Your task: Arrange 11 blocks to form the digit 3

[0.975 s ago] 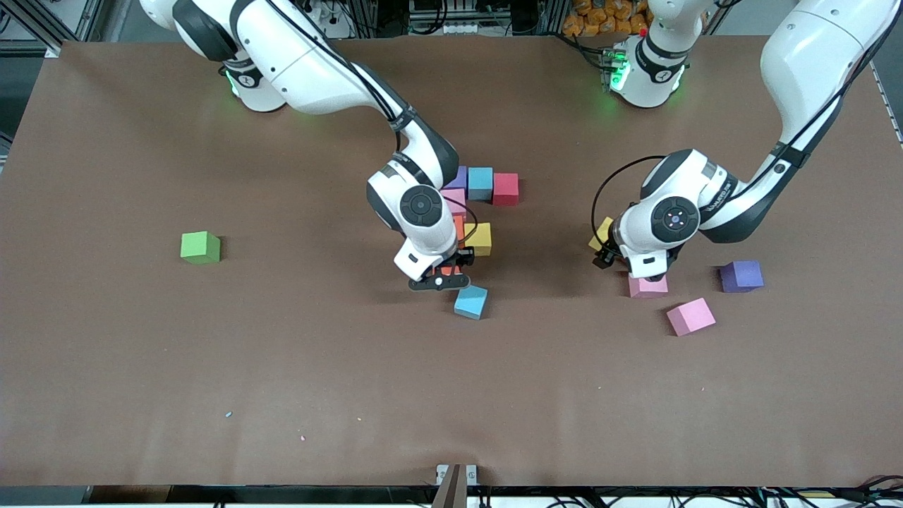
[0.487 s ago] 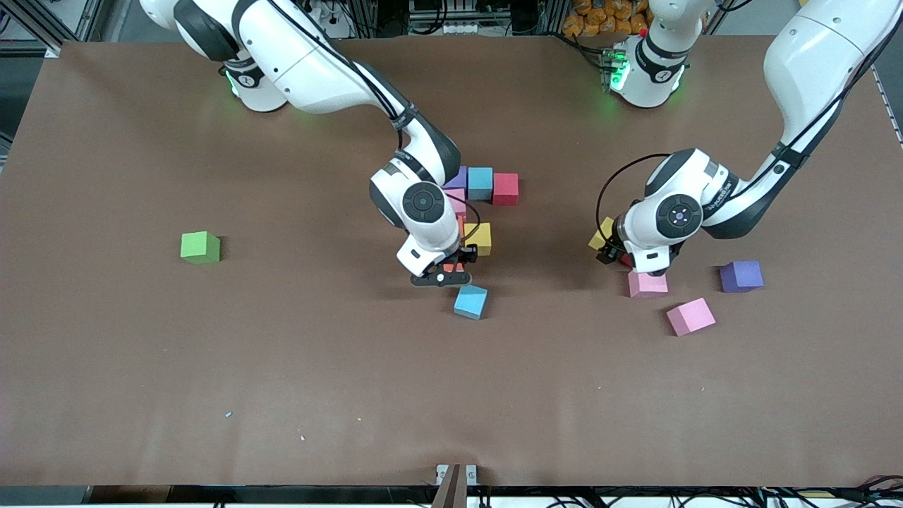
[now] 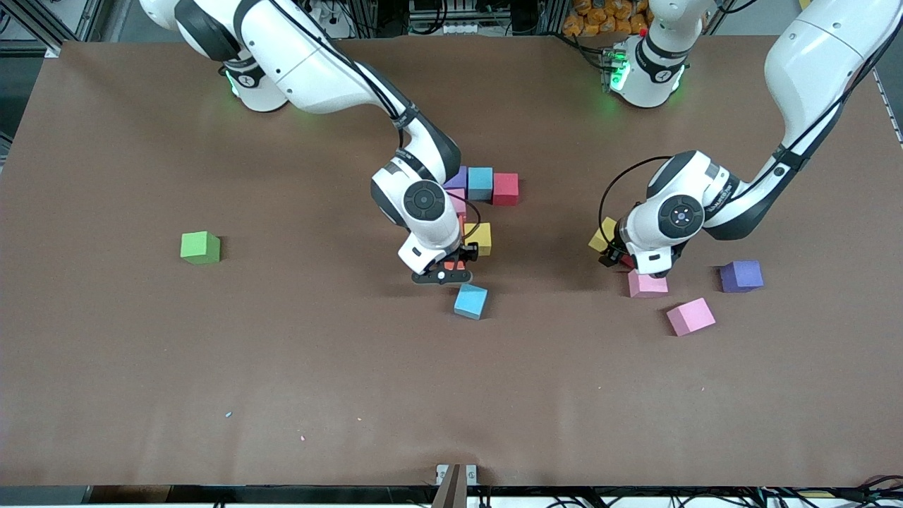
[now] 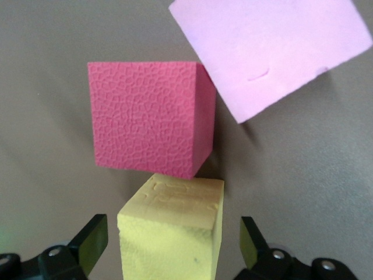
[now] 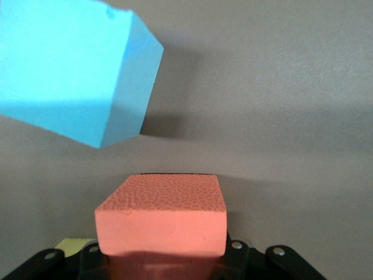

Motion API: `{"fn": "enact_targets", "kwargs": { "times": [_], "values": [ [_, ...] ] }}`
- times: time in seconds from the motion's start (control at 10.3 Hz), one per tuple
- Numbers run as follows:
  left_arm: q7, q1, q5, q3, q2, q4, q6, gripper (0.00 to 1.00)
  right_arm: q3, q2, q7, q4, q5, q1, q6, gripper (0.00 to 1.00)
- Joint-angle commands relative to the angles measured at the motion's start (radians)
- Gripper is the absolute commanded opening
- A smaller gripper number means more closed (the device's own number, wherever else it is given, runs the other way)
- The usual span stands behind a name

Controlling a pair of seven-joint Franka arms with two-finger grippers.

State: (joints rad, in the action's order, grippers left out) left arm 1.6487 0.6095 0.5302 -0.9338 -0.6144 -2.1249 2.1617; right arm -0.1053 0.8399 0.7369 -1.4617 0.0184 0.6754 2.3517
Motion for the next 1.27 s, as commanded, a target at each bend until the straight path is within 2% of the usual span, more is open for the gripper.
{"fn": "enact_targets", "kwargs": {
  "times": [0.0, 0.1, 0.19, 0.29, 0.39, 0.49, 0.58, 0.68, 0.78, 0.88, 1.07, 1.17],
  "values": [
    [0.003, 0.013, 0.031, -0.007, -0.017, -0.010, 0.021, 1.00, -0.011, -0.027, 0.047, -0.037, -0.022, -0.005, 0.012, 0.00],
    [0.003, 0.013, 0.031, -0.007, -0.019, -0.006, 0.021, 0.95, -0.011, -0.027, 0.047, -0.038, -0.022, -0.004, 0.012, 0.00],
    [0.003, 0.013, 0.031, -0.005, -0.019, -0.003, 0.021, 0.79, -0.011, -0.025, 0.048, -0.038, -0.022, 0.000, 0.012, 0.00],
    [0.005, 0.013, 0.031, -0.005, -0.019, 0.000, 0.023, 0.56, -0.011, -0.025, 0.048, -0.038, -0.022, 0.001, 0.012, 0.00],
    [0.005, 0.015, 0.031, 0.000, -0.019, 0.003, 0.021, 0.43, -0.011, -0.025, 0.050, -0.038, -0.022, 0.003, 0.014, 0.00],
    [0.006, 0.016, 0.030, 0.007, -0.019, 0.013, 0.021, 0.37, -0.011, -0.025, 0.048, -0.043, -0.022, 0.001, 0.015, 0.00],
    [0.006, 0.016, 0.019, 0.007, -0.021, 0.023, 0.021, 0.25, -0.011, -0.025, 0.048, -0.043, -0.022, 0.001, 0.014, 0.00],
    [0.014, 0.016, 0.014, 0.007, -0.022, 0.034, 0.021, 0.19, -0.011, -0.025, 0.048, -0.043, -0.022, 0.001, 0.014, 0.07],
    [0.016, 0.016, 0.011, 0.007, -0.022, 0.040, 0.023, 0.13, -0.011, -0.025, 0.048, -0.043, -0.022, 0.001, 0.014, 0.24],
    [0.020, 0.016, 0.008, 0.006, -0.022, 0.048, 0.021, 0.04, -0.011, -0.025, 0.048, -0.043, -0.023, 0.001, 0.014, 0.55],
    [0.042, 0.013, -0.056, 0.006, -0.027, 0.088, 0.021, 0.01, -0.011, -0.025, 0.053, -0.042, -0.022, 0.000, 0.014, 0.98],
    [0.052, 0.006, -0.097, 0.006, -0.031, 0.100, 0.021, 0.01, -0.011, -0.025, 0.059, -0.040, -0.022, -0.002, 0.014, 1.00]
  ]
}}
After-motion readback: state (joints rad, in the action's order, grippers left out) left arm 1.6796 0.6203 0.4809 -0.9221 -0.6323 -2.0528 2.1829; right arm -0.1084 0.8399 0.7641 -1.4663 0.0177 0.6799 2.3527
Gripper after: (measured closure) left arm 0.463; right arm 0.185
